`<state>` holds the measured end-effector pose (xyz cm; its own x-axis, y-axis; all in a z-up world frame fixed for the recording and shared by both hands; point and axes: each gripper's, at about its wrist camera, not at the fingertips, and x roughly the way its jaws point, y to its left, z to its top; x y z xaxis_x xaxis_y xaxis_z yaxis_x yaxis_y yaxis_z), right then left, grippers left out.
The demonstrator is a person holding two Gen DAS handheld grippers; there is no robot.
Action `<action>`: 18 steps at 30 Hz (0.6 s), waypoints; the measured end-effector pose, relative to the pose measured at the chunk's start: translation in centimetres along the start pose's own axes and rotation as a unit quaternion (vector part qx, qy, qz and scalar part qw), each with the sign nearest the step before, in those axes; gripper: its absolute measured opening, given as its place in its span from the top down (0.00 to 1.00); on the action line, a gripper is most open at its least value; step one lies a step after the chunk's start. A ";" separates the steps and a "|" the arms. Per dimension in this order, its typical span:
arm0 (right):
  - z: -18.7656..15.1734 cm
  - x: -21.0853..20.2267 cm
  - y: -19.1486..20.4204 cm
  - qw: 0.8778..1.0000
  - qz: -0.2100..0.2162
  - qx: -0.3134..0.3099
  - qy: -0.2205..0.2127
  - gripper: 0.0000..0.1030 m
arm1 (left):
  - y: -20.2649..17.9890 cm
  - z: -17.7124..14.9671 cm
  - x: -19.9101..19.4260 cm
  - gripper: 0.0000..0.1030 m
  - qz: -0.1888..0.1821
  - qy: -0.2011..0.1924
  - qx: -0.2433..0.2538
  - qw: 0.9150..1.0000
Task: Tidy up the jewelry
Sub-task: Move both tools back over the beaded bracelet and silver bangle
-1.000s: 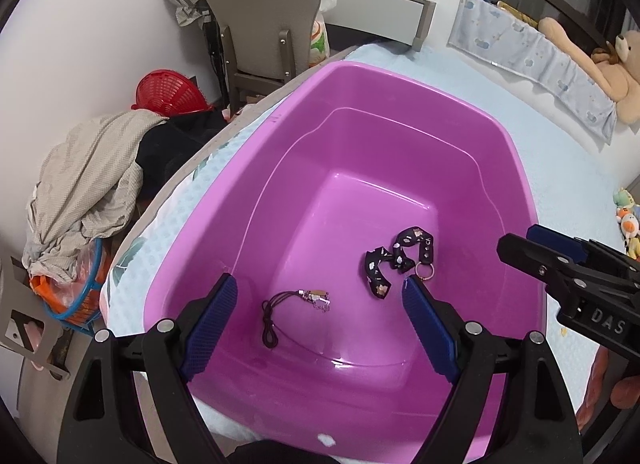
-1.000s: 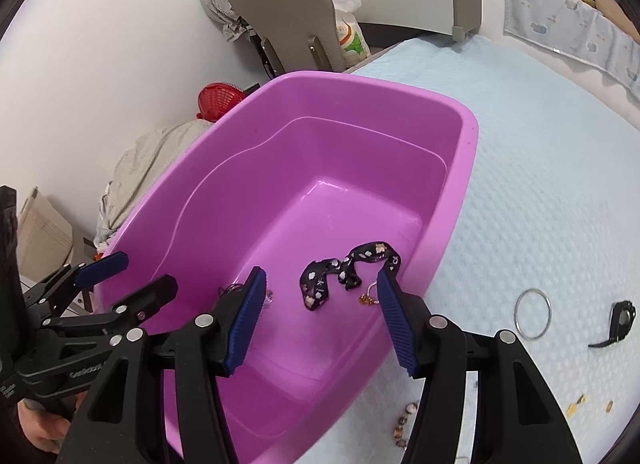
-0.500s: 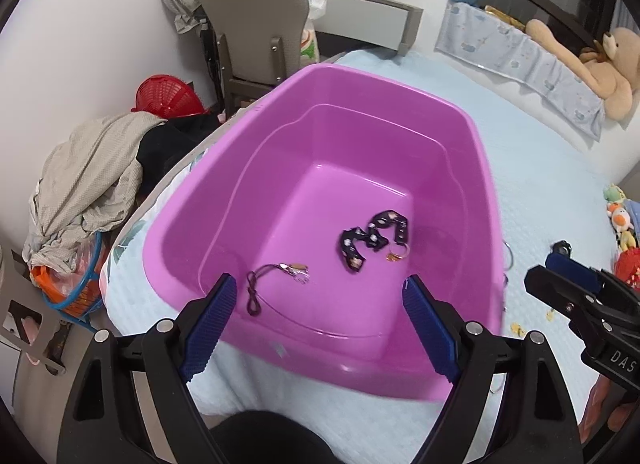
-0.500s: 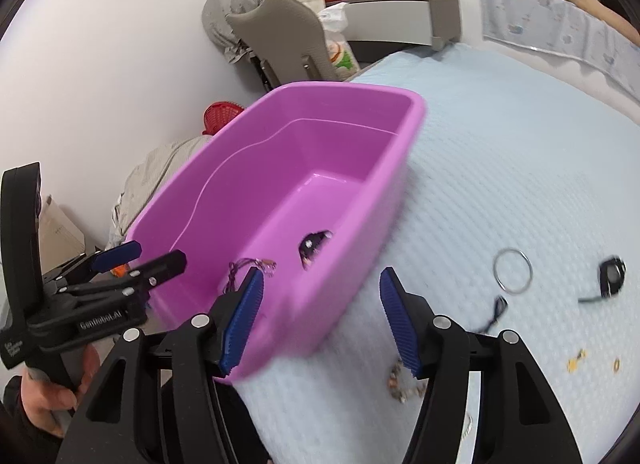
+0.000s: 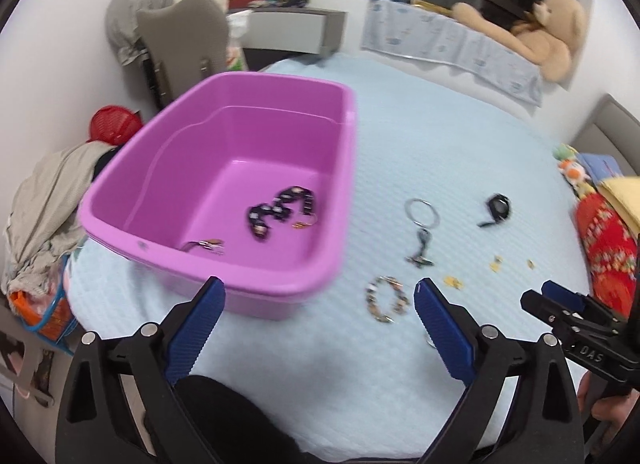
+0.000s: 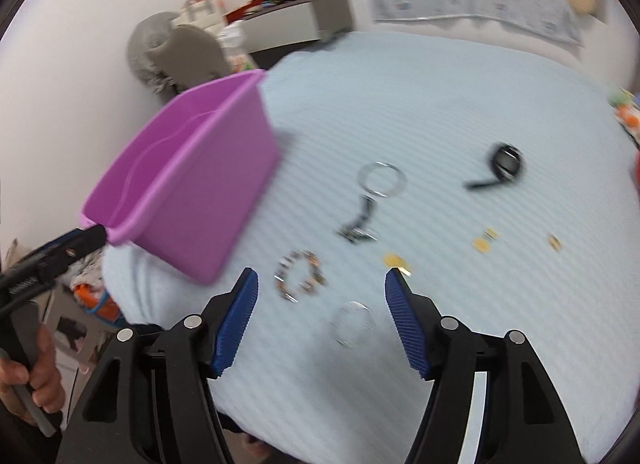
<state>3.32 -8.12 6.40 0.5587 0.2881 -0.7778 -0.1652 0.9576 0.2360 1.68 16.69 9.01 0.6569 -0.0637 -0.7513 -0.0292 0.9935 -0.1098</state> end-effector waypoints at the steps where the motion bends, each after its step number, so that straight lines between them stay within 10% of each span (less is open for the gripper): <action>1: -0.6 -0.2 -0.6 1.000 -0.005 0.004 0.000 0.38 | -1.0 -0.6 -0.1 0.09 -0.009 0.000 0.009 1.000; 18: -8.0 2.4 -3.2 0.998 -0.029 0.046 0.010 0.38 | -5.9 -5.6 7.6 0.08 -0.040 0.048 0.063 0.996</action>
<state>-1.33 -10.41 -0.93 0.5488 0.2324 -0.8030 -0.0569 0.9687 0.2414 2.61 9.86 0.31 0.5774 -0.1455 -0.8034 0.1189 0.9885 -0.0936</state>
